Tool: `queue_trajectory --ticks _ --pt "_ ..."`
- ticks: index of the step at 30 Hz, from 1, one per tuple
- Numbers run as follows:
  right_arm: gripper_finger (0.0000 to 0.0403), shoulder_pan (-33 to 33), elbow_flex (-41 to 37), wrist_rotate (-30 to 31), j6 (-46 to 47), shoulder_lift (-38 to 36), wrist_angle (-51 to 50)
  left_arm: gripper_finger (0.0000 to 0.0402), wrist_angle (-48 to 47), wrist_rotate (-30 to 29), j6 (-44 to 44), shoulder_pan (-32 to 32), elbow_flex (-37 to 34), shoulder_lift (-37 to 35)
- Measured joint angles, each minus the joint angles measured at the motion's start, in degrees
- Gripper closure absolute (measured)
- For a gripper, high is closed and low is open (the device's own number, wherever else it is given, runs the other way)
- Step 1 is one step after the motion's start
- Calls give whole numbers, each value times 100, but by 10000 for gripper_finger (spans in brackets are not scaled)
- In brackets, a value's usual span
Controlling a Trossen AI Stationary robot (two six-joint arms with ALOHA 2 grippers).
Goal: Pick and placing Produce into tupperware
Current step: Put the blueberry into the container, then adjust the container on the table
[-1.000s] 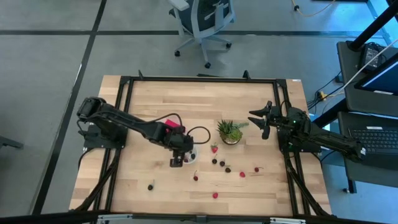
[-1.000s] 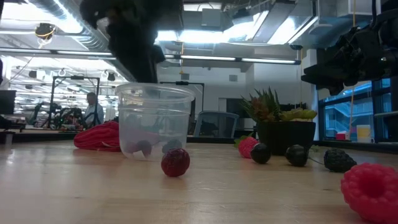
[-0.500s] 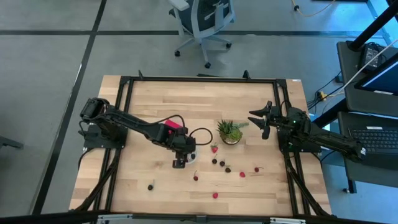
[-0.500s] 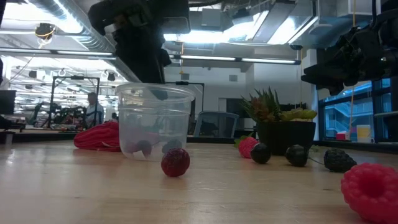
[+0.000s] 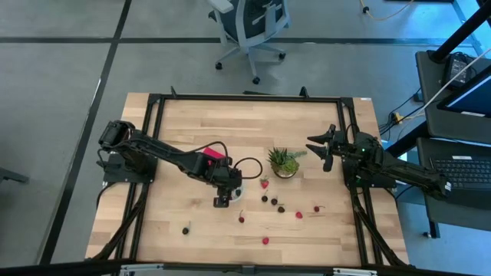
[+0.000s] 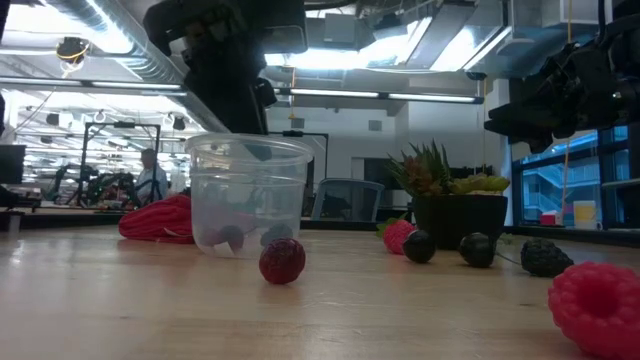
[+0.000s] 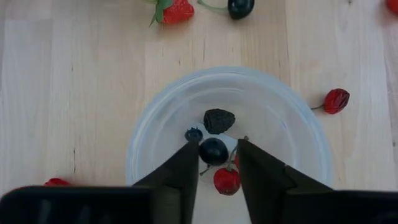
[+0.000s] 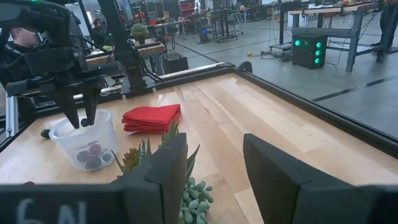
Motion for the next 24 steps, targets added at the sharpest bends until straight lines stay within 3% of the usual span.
queue_trajectory --ticks 9,24 --pt "242 0 0 0 0 0 0 231 -55 2 -1 1 0 0" --pt "242 -1 -2 0 0 0 -1 227 -51 151 -13 -3 0 0"
